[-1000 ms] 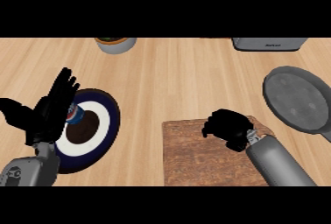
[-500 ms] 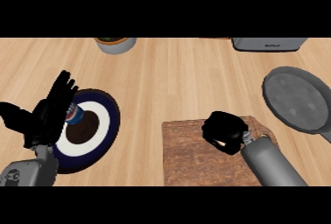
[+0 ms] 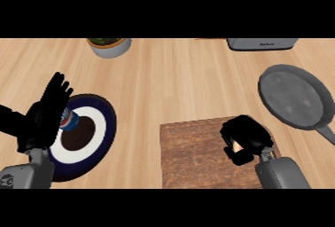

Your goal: Pick the cupcake from the cutting board and place it in the pan

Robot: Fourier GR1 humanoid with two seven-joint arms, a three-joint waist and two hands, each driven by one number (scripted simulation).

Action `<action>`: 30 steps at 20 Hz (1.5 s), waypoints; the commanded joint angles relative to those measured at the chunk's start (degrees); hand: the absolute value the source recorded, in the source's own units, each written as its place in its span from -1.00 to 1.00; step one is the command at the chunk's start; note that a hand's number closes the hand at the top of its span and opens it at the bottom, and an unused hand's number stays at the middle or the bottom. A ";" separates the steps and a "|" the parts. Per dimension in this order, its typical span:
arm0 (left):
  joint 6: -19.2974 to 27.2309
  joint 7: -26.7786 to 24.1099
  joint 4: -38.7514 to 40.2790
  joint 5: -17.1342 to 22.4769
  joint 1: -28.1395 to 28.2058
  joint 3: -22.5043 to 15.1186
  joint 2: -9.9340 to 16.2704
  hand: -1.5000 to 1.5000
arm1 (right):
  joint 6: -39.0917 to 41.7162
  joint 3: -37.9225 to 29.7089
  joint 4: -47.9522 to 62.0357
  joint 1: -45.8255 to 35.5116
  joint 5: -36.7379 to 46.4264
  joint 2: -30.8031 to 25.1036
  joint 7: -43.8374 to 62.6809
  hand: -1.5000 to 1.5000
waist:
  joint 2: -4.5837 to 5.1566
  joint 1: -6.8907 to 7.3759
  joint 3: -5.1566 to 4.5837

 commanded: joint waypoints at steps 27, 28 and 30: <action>-1.26 -0.42 1.48 -0.24 -2.08 0.59 -0.93 0.00 | 2.58 -35.63 -30.55 -5.65 -18.60 -8.16 11.04 1.00 | 0.75 2.15 0.10; -2.55 -0.87 1.64 0.22 -1.80 0.75 -0.15 0.00 | -2.72 -34.70 -22.52 -8.52 -16.26 -8.06 9.96 1.00 | 0.92 2.67 0.12; -1.91 -2.34 2.90 -1.01 -1.00 -0.40 -1.52 0.00 | -3.11 -39.20 -17.16 -10.34 -19.44 -11.87 7.17 1.00 | 0.90 2.48 0.11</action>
